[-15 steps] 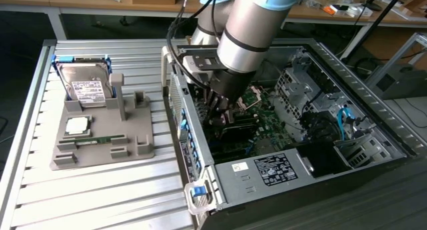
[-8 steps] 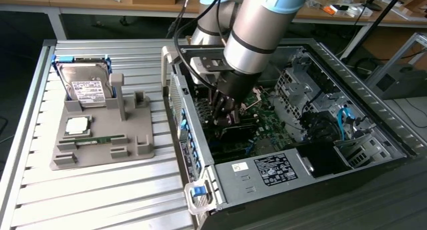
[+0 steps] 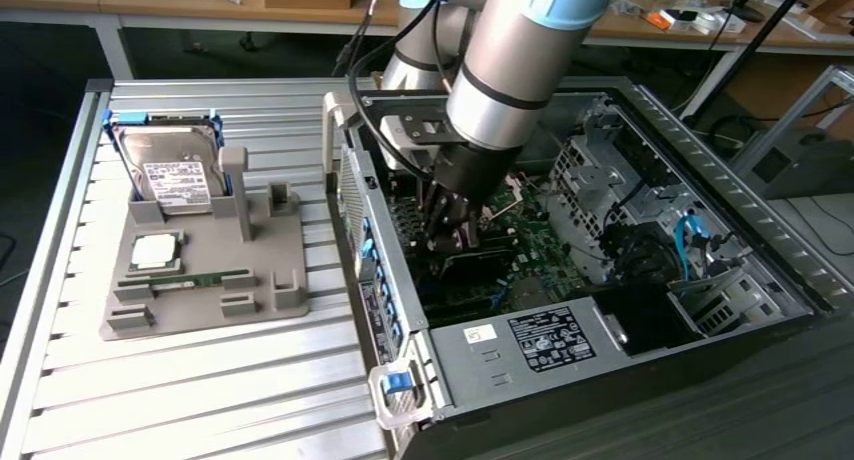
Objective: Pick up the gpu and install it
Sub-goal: 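Press down on the gpu until it lock into place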
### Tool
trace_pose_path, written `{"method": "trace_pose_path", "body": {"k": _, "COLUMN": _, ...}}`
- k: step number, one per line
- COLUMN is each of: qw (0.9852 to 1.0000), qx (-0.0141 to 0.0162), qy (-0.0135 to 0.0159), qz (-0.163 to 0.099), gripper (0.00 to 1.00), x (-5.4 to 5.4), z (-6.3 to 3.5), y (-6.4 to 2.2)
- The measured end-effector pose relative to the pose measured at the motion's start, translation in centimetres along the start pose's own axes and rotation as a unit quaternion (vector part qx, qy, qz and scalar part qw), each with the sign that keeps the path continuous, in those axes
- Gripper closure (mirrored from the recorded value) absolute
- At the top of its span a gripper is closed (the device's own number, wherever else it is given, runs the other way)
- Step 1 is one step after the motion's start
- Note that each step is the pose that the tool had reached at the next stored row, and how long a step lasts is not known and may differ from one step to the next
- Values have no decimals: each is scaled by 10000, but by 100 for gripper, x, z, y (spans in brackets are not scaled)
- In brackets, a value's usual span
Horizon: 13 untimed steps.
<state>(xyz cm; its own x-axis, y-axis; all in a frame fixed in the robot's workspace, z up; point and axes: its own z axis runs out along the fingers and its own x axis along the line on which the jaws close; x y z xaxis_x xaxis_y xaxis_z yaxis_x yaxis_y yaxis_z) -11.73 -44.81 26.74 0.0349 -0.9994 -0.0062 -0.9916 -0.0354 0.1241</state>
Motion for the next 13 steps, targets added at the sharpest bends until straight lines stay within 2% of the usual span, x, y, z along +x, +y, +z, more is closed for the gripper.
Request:
{"method": "trace_pose_path", "body": {"k": 3, "qw": 10000, "qx": -8, "qy": 17, "qz": 1, "gripper": 89, "x": 22, "z": -4, "y": 3}}
{"method": "trace_pose_path", "body": {"k": 7, "qw": 10000, "qx": 2, "qy": -5, "qz": 0, "gripper": 89, "x": 19, "z": -9, "y": 2}}
{"method": "trace_pose_path", "body": {"k": 9, "qw": 10000, "qx": 15, "qy": -19, "qz": -3, "gripper": 89, "x": 18, "z": -61, "y": 4}}
{"method": "trace_pose_path", "body": {"k": 12, "qw": 10000, "qx": 6, "qy": -7, "qz": -2, "gripper": 89, "x": 20, "z": -187, "y": 10}}
{"method": "trace_pose_path", "body": {"k": 13, "qw": 10000, "qx": 7, "qy": -8, "qz": -1, "gripper": 89, "x": 20, "z": -196, "y": 0}}
